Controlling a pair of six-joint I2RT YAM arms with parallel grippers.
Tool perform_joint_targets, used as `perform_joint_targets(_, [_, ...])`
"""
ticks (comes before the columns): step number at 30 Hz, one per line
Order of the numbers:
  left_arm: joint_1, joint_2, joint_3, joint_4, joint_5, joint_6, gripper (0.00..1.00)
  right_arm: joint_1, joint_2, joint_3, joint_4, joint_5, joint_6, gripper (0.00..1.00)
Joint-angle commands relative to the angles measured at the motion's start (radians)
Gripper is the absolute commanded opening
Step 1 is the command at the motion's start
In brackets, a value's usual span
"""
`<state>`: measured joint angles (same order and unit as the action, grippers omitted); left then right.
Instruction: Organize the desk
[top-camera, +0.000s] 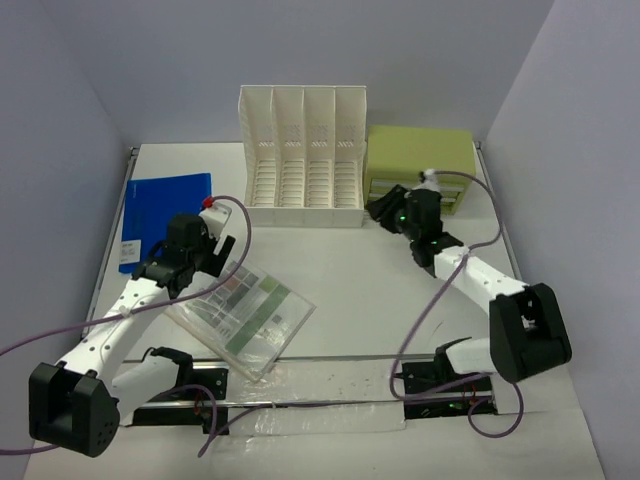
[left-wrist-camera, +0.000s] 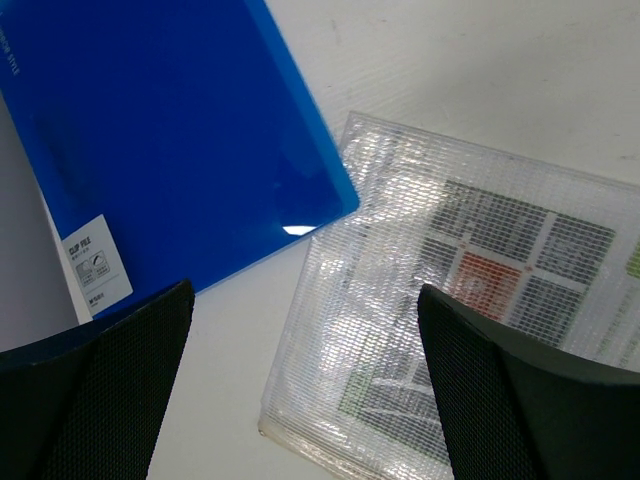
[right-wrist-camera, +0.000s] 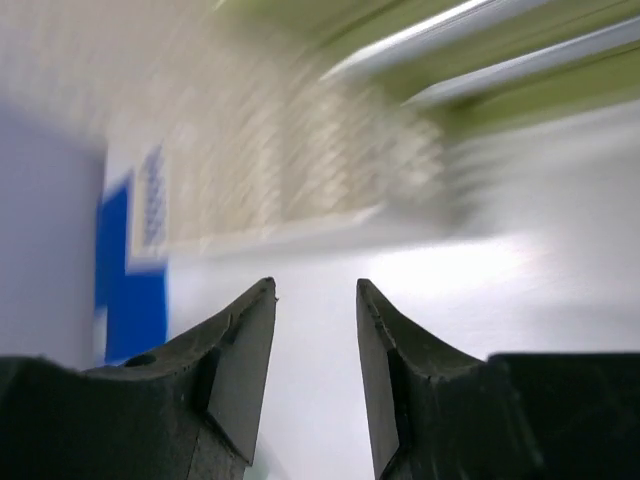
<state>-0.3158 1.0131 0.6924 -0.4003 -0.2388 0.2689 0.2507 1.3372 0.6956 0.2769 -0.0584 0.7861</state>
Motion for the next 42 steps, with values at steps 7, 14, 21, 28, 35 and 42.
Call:
perform_joint_targets(7, [0.252, -0.003, 0.045, 0.009, 0.022, -0.051, 0.99, 0.656, -0.131, 0.161, -0.353, 0.16, -0.421, 0.62])
perform_joint_targets(14, [0.401, -0.142, 0.081, -0.056, 0.152, -0.04, 0.99, 1.111, 0.162, 0.365, -0.465, 0.328, -0.461, 0.73])
perform_joint_targets(21, [0.421, -0.181, 0.139, -0.112, 0.182, -0.051, 0.99, 1.288, 0.453, 0.599, -0.548, 0.348, -0.483, 0.74])
perform_joint_targets(28, [0.43, -0.184, 0.13, -0.104, 0.185, -0.05, 0.99, 1.302, 0.579, 0.645, -0.497, 0.254, -0.472, 0.74])
perform_joint_targets(35, [0.431, -0.178, 0.124, -0.101, 0.197, -0.046, 0.99, 1.301, 0.744, 0.777, -0.63, 0.346, -0.463, 0.74])
perform_joint_targets(42, [0.433, -0.176, 0.122, -0.101, 0.205, -0.043, 0.99, 1.257, 0.771, 0.781, -0.673, 0.39, -0.412, 0.48])
